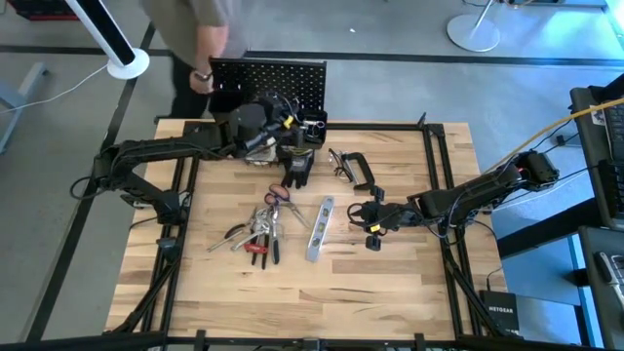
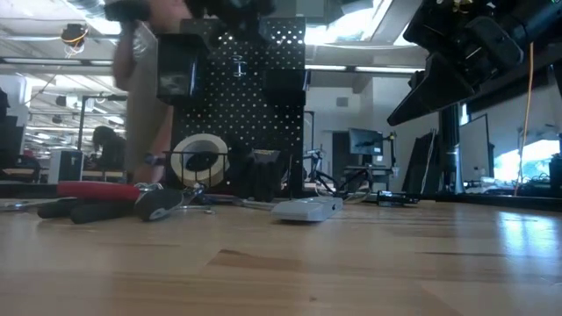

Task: Hang tools onto peg board
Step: Put the top hanger hook into the right black bin on the pegboard

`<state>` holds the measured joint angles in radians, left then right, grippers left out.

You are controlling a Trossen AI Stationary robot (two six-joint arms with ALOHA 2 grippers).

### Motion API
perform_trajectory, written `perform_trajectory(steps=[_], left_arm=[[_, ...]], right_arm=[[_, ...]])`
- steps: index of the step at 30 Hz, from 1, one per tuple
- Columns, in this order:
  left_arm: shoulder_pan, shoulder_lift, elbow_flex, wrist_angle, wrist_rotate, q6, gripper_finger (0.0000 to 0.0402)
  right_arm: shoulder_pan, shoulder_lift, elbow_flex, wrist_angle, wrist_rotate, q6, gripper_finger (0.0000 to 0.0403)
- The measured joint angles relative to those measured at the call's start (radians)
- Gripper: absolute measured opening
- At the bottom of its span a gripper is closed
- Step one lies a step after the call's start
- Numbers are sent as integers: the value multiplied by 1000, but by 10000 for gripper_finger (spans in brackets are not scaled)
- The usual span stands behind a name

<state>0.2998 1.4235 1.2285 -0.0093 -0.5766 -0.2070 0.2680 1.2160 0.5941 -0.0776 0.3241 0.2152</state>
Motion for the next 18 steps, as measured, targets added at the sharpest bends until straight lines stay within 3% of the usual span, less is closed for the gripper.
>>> perform_trajectory(steps=[8, 14, 18], left_arm=[[16, 0, 0, -15, 2, -114, 1], [16, 10, 0, -30, 94, -42, 1], [17, 28, 0, -31, 152, 85, 1]], right_arm=[[0, 0, 0, 0, 0, 0, 101], [0, 0, 0, 0, 0, 0, 101], [0, 0, 0, 0, -2, 1, 101]])
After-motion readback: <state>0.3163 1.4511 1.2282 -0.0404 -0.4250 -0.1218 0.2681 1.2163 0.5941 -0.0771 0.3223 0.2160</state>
